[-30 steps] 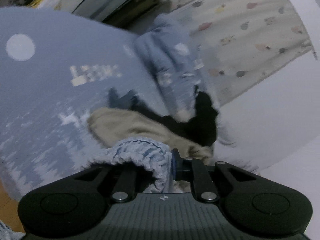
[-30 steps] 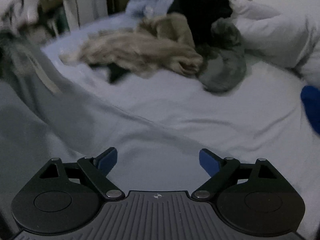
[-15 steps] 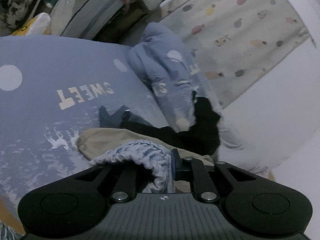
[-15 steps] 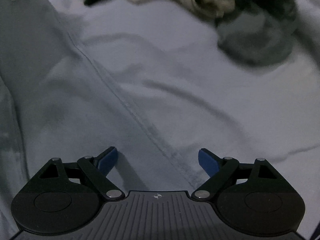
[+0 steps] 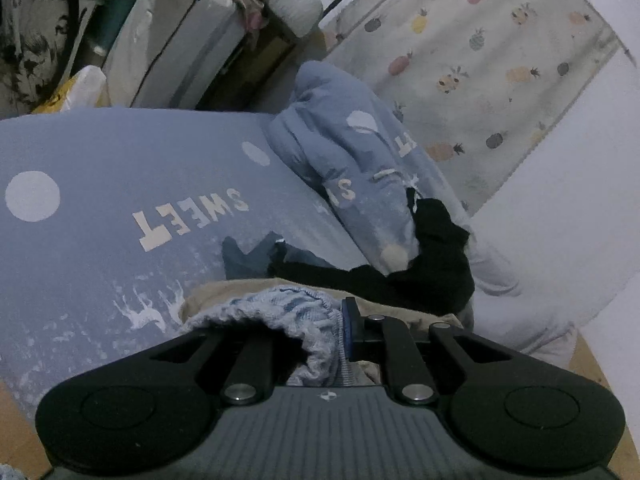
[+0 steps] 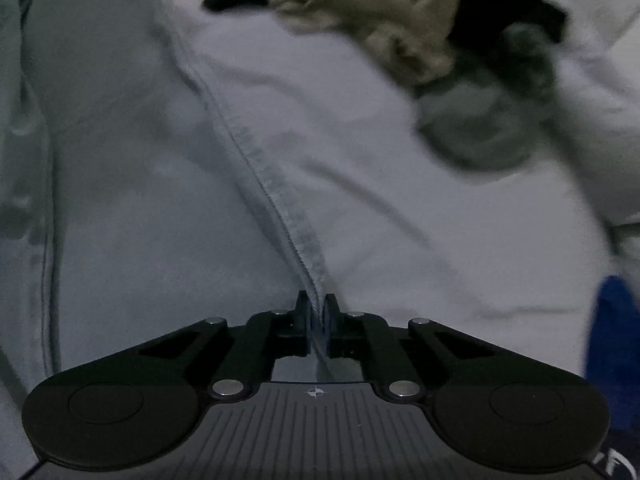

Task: Fold clothes

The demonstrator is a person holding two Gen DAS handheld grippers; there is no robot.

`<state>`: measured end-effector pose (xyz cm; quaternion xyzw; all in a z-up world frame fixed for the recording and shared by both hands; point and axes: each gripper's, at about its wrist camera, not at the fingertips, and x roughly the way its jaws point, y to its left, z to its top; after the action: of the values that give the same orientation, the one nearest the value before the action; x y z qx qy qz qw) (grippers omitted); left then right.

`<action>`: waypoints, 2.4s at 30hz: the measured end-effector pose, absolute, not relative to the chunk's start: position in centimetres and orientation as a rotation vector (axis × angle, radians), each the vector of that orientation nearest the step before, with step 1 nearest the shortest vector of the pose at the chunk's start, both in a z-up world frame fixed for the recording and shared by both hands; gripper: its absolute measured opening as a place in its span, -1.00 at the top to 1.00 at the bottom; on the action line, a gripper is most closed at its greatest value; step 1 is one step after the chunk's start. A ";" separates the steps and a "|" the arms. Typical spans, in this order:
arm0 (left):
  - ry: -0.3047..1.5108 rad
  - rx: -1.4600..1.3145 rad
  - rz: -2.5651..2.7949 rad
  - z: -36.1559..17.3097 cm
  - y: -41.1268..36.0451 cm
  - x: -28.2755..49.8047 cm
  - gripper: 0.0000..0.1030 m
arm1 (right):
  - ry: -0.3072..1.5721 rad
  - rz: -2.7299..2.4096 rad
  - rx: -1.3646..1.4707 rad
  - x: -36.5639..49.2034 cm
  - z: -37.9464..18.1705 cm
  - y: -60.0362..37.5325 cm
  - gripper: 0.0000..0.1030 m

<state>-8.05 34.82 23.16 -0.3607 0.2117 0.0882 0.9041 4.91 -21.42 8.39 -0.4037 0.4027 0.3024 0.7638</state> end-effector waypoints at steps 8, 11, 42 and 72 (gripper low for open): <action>0.322 -0.731 0.167 26.1 35.0 -6.4 0.70 | 0.598 0.395 -0.844 4.9 13.0 -23.5 0.88; 0.283 -0.712 0.147 27.4 35.0 -4.5 0.70 | 0.523 0.310 -0.818 7.2 16.1 -24.6 0.88; 0.398 -0.568 0.252 21.4 36.5 21.3 0.66 | 0.563 0.182 -0.760 39.0 13.7 -18.7 0.83; 0.441 -0.405 0.138 23.4 26.3 0.4 -1.00 | 0.823 -0.041 0.117 25.0 0.7 -33.9 -0.28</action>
<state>0.43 26.26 23.39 -0.1992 0.2170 0.0681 0.9532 25.00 -33.86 0.72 0.0567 0.3998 -0.0199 0.9146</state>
